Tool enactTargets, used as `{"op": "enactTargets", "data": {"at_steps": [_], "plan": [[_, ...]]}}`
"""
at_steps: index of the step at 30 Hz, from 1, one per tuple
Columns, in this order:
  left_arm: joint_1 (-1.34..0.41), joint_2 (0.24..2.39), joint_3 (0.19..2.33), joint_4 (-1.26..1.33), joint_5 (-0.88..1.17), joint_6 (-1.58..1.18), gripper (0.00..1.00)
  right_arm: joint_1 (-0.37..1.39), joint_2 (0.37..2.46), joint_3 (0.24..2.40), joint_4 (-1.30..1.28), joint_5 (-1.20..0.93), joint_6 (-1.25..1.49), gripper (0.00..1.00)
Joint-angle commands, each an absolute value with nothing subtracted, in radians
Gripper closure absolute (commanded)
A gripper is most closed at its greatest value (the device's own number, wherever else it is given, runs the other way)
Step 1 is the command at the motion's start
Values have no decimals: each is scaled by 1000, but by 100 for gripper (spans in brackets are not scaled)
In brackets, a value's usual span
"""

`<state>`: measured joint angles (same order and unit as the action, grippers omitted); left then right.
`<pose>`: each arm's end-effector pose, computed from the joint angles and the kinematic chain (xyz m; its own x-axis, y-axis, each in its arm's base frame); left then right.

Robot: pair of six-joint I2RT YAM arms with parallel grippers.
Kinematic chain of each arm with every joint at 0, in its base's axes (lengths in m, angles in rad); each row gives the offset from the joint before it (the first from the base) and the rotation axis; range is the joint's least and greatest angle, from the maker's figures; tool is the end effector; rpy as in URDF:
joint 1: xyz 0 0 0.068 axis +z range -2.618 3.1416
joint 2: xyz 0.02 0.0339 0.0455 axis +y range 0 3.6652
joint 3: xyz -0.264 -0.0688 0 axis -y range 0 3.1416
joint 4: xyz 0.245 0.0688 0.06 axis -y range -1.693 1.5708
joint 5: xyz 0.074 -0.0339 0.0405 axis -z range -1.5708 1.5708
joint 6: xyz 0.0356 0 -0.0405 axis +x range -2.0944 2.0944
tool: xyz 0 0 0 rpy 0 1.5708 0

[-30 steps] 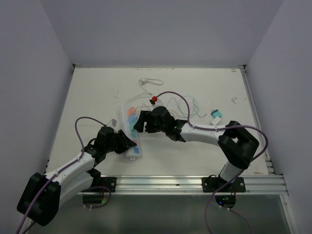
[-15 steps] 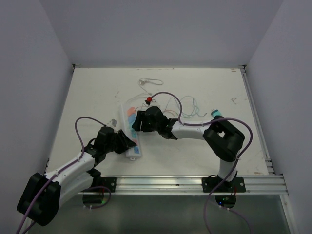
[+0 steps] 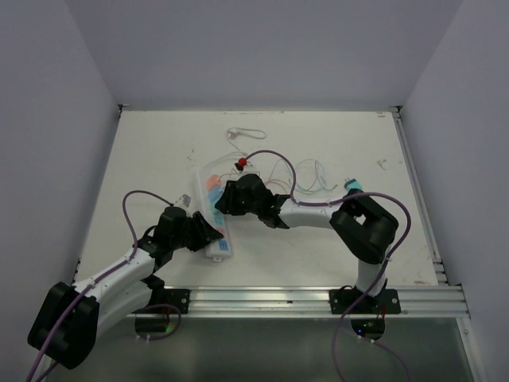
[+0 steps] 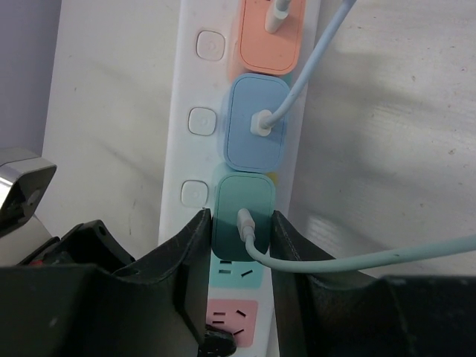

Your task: Pull the plug off the socket

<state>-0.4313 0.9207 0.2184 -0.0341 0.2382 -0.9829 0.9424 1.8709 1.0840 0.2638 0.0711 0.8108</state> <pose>0.1477 -0.0772 0.1383 -0.8086 -0.5180 -0.2790 -0.1943 0.6827 -0.7044 0.2421 0.3289 0.1799 -0.7610 0.1827 -0.6225 -0.3181 0.7312 0.6035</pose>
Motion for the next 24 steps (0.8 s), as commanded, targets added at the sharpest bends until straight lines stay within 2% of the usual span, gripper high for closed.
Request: {"op": "enactTargets", "data": {"at_steps": [1, 2, 5, 8, 17, 24], "plan": [[-428, 916, 238, -35, 236, -923, 54, 943, 1810, 1051, 287, 55, 746, 100], [-428, 916, 242, -40, 235, -917, 47, 943, 1803, 1046, 284, 48, 741, 100], [-426, 917, 259, -52, 221, -911, 38, 943, 1776, 1025, 276, 23, 730, 100], [-426, 930, 270, -48, 218, -911, 34, 943, 1752, 996, 281, 15, 749, 100], [-426, 1000, 295, 23, 209, -946, 35, 948, 1710, 901, 336, 18, 813, 100], [-428, 1020, 285, 71, 241, -969, 36, 956, 1724, 911, 344, 35, 828, 100]]}}
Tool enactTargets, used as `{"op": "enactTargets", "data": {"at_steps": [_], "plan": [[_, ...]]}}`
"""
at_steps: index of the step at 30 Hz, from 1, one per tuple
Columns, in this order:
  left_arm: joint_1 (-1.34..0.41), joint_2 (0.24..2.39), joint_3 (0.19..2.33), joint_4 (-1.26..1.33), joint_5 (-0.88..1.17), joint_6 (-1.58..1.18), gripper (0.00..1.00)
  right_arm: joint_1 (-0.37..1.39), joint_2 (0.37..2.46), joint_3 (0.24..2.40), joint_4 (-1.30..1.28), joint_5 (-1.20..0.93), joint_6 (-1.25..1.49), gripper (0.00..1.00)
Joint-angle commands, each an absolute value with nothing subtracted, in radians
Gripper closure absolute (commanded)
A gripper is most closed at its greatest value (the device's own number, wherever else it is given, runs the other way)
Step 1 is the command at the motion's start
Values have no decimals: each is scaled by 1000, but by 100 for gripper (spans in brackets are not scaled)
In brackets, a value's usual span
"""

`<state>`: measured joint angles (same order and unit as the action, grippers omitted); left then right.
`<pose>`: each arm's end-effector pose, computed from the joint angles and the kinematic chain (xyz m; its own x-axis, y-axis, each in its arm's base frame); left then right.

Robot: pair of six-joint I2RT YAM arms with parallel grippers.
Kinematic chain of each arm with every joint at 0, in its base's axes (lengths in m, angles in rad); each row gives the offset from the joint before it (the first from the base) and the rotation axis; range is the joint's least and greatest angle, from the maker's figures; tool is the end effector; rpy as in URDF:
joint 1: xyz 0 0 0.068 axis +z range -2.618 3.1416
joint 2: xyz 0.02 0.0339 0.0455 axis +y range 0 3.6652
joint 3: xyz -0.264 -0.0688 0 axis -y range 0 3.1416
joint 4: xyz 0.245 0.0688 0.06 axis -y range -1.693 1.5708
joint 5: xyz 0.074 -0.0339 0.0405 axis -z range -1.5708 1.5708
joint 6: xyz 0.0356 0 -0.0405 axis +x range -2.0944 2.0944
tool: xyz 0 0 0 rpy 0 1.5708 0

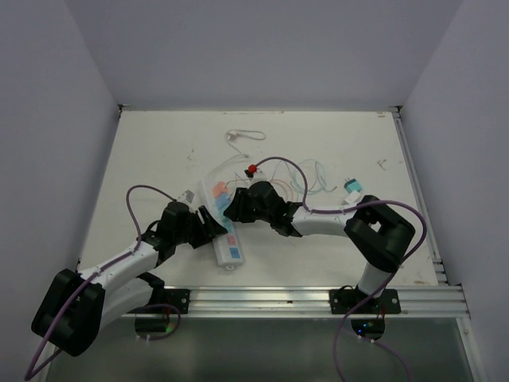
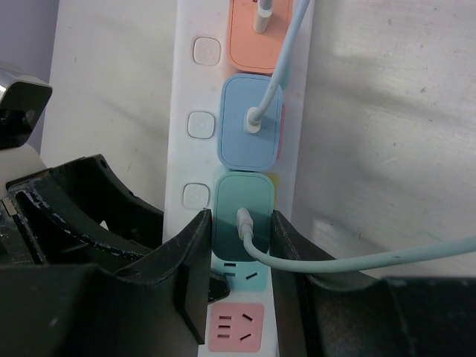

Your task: Pull the plug off the socket

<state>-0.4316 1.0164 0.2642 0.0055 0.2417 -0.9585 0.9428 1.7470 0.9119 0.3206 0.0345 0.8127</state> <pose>0.1605 -0.0833 0.1406 -0.8175 -0.4982 -0.2888 -0.1797 0.6971 -0.6940 0.2187 0.2991 0.1781 -0.7732 0.1702 -0.6109 -0.3340 0.7096 0.6205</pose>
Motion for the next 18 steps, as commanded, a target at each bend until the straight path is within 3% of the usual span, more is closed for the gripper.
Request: {"op": "enactTargets", "data": {"at_steps": [1, 5, 11, 14, 18], "plan": [[-428, 1020, 284, 74, 239, -973, 37, 957, 1729, 914, 344, 35, 827, 100], [-428, 1038, 276, 92, 244, -979, 39, 966, 1735, 923, 345, 41, 833, 100], [-430, 1083, 259, 159, 268, -1002, 52, 974, 1735, 923, 348, 55, 850, 100], [-433, 1094, 261, 169, 268, -1006, 60, 979, 1736, 920, 353, 66, 859, 100], [-436, 1091, 259, 166, 270, -1006, 81, 982, 1738, 919, 356, 66, 870, 100]]}}
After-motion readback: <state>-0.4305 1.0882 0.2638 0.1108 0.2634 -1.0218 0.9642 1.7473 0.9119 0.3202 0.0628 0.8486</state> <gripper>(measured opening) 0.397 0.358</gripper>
